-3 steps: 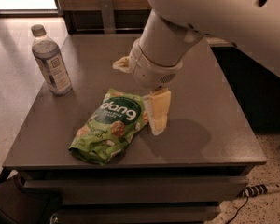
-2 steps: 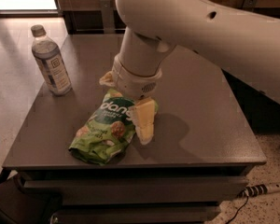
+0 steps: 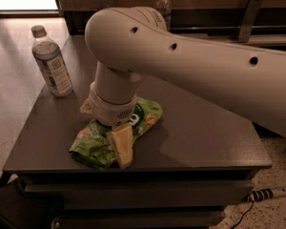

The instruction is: Move green rice chip bag near water bottle

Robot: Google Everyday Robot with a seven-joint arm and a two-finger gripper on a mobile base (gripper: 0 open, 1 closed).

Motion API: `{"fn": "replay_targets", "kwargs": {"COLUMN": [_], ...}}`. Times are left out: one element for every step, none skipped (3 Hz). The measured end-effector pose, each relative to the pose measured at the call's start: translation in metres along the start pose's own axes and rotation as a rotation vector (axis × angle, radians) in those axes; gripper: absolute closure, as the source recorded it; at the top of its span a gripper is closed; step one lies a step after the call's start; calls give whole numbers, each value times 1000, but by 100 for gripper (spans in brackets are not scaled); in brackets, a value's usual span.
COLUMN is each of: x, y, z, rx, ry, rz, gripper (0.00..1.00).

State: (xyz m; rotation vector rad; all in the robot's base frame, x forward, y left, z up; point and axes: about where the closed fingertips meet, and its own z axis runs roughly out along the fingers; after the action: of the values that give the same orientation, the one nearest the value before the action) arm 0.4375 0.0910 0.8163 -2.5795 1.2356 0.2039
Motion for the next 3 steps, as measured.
{"fn": "replay_targets", "kwargs": {"x": [-6, -7, -8], "y": [-14, -14, -15], "z": [7, 3, -1], "rx": [56, 56, 56], "ry": [-16, -15, -15], "rz": [-5, -5, -5], "gripper": [35, 59, 80]}}
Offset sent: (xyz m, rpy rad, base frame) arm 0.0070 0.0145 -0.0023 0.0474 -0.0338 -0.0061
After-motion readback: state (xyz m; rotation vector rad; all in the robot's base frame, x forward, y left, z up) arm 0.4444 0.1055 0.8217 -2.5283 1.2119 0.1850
